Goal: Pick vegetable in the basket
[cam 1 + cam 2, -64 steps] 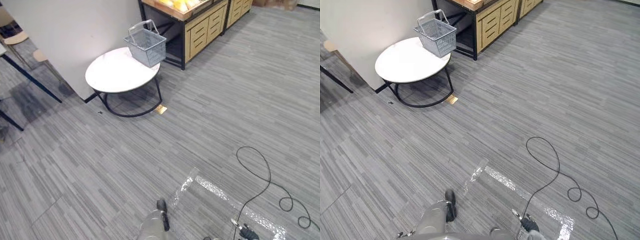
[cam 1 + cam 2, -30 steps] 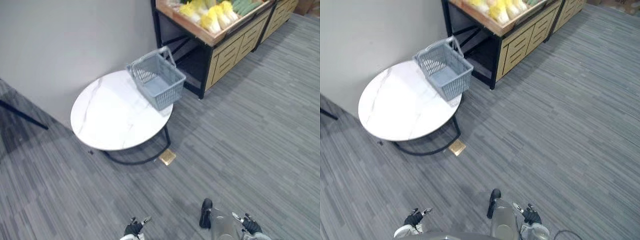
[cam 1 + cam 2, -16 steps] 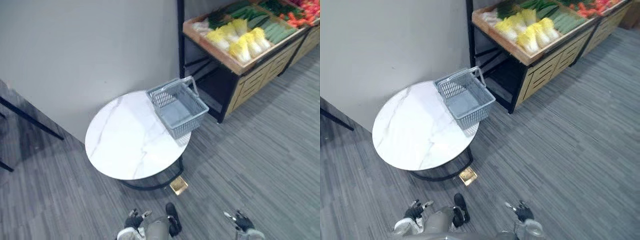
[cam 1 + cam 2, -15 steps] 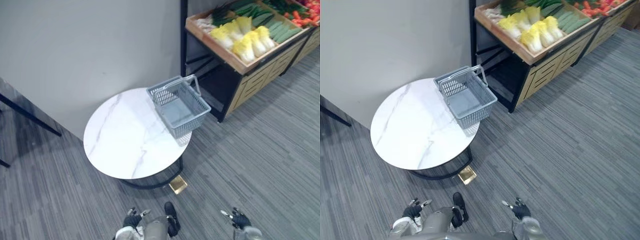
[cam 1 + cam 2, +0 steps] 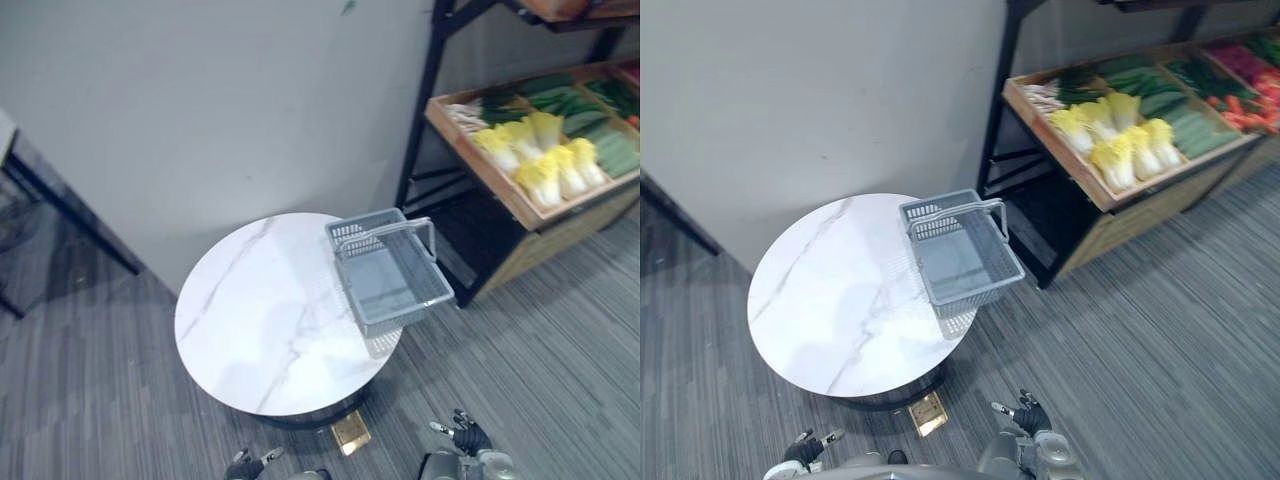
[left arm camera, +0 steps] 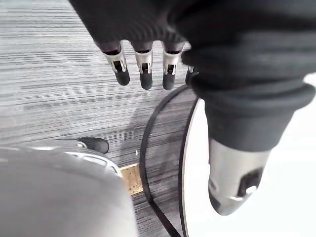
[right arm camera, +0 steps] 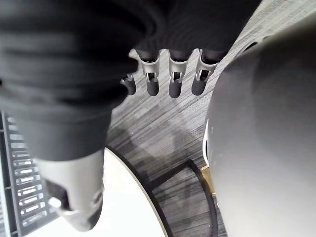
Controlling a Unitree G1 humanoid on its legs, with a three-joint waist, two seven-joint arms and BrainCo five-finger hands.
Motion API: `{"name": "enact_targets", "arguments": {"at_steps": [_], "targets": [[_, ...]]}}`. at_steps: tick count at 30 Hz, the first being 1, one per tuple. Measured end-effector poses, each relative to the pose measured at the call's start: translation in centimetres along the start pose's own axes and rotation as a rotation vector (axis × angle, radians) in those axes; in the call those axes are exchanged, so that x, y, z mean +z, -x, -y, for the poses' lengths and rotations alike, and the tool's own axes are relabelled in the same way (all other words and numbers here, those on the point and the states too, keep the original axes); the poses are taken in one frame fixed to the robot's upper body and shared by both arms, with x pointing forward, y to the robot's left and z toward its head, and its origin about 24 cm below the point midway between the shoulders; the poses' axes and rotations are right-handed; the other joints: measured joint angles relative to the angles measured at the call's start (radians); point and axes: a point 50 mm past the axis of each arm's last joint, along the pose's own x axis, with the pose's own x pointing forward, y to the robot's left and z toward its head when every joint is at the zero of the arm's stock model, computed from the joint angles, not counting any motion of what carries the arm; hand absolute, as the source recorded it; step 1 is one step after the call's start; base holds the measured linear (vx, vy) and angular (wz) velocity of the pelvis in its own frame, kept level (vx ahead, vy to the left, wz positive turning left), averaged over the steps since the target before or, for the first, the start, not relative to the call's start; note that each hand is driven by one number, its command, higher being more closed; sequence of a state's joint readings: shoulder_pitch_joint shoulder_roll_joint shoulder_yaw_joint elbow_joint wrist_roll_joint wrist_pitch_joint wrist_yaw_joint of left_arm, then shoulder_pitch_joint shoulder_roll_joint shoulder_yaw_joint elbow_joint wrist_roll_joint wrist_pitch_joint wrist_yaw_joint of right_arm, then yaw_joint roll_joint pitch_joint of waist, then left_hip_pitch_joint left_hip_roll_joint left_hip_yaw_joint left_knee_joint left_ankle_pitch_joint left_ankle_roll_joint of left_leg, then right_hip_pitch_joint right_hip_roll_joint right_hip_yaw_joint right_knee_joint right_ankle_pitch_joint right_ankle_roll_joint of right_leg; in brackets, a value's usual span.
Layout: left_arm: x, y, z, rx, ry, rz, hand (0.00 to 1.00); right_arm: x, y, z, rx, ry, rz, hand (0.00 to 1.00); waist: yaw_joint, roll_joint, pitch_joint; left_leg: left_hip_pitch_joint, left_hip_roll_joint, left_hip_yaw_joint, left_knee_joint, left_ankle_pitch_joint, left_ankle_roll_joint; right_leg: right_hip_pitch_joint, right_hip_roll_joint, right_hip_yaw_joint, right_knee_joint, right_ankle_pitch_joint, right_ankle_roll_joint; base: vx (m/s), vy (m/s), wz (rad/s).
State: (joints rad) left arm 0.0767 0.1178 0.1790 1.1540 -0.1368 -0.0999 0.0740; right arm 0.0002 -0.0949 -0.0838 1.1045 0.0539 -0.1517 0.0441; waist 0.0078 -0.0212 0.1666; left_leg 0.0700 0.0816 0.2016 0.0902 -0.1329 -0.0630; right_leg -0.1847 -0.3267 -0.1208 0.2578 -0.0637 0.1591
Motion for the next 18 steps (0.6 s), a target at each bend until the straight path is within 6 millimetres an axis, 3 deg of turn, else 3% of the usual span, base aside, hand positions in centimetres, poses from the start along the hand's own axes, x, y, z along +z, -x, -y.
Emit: {"name": "enact_targets", "arguments": {"at_steps": [1,2,3,4,5,7,10,14,17,18], "targets": [[-0.3,0.1,-0.6,0.014,-0.002,-0.008,0.00,-0.4,0.1,-0.1,-0.004,-0.020,-0.015,0.00,0.001,-0.027,-0.012,-0.004,0.012,-0.029,-0.002,-0.004,-0.042,0.002,0.001,0.035,-0.054,0.067,0.013,0.23,-0.660,0.78],[-0.7,0.2,-1.7,0.041,-0.012,-0.019,0.00,-1.3,0.3,-0.7,0.001,-0.043,-0.043,0.00,0.000,-0.068,-0.028,-0.003,0.014,-0.058,-0.016,-0.007,-0.086,0.016,-0.011,0.035,-0.090,0.121,0.050,0.22,-0.670,0.66],[-1.3,0.3,-1.8,0.049,-0.002,-0.043,0.00,-1.3,0.2,-0.6,0.000,-0.043,-0.052,0.00,0.007,-0.047,-0.028,0.007,0.040,-0.070,-0.024,-0.009,-0.109,0.027,0.007,0.015,-0.090,0.077,0.070,0.13,-0.453,0.39],[-2.3,0.5,-1.2,0.039,0.012,-0.077,0.00,-1.3,0.2,0.2,-0.019,-0.031,-0.060,0.00,0.011,-0.015,-0.045,0.001,0.093,-0.069,-0.036,0.010,-0.135,0.039,0.058,-0.021,-0.107,0.083,0.044,0.20,-0.401,0.32],[-3.2,0.8,-0.1,0.013,0.028,-0.099,0.00,-1.5,0.4,1.7,-0.056,-0.011,-0.071,0.00,0.007,0.046,-0.069,-0.006,0.164,-0.053,-0.060,0.045,-0.148,0.063,0.133,-0.073,-0.141,0.078,0.012,0.21,-0.367,0.37],[-3.3,0.8,0.3,0.005,0.033,-0.103,0.00,-1.3,0.5,2.6,-0.081,-0.005,-0.068,0.00,0.010,0.065,-0.070,-0.004,0.205,-0.046,-0.099,0.114,-0.171,0.071,0.172,-0.113,-0.139,0.061,-0.018,0.18,-0.339,0.43],[-3.4,0.9,0.3,0.004,0.034,-0.103,0.00,-0.9,0.5,3.8,-0.114,0.010,-0.058,0.00,0.008,0.067,-0.070,-0.024,0.207,-0.047,-0.127,0.199,-0.167,0.085,0.182,-0.164,-0.154,0.054,-0.031,0.06,-0.202,0.39],[-3.4,0.9,0.4,0.003,0.020,-0.102,0.00,-0.6,0.6,4.7,-0.159,0.019,-0.046,0.00,-0.001,0.071,-0.072,-0.041,0.183,-0.045,-0.144,0.221,-0.152,0.124,0.160,-0.221,-0.184,0.055,-0.028,-0.01,-0.021,0.54],[-3.4,0.9,0.4,-0.001,0.000,-0.093,0.00,2.7,0.2,4.6,-0.166,0.019,0.100,0.00,-0.003,0.075,-0.076,-0.066,0.165,-0.016,-0.180,0.219,-0.149,0.119,0.152,-0.235,-0.233,0.089,-0.012,-0.08,0.076,0.20],[-3.3,0.9,0.3,-0.001,-0.009,-0.092,0.00,4.5,0.3,4.8,-0.176,0.026,0.178,0.00,-0.002,0.077,-0.078,-0.072,0.161,0.000,-0.185,0.204,-0.127,0.119,0.153,-0.234,-0.262,0.108,-0.004,-0.09,0.079,-0.02]]}}
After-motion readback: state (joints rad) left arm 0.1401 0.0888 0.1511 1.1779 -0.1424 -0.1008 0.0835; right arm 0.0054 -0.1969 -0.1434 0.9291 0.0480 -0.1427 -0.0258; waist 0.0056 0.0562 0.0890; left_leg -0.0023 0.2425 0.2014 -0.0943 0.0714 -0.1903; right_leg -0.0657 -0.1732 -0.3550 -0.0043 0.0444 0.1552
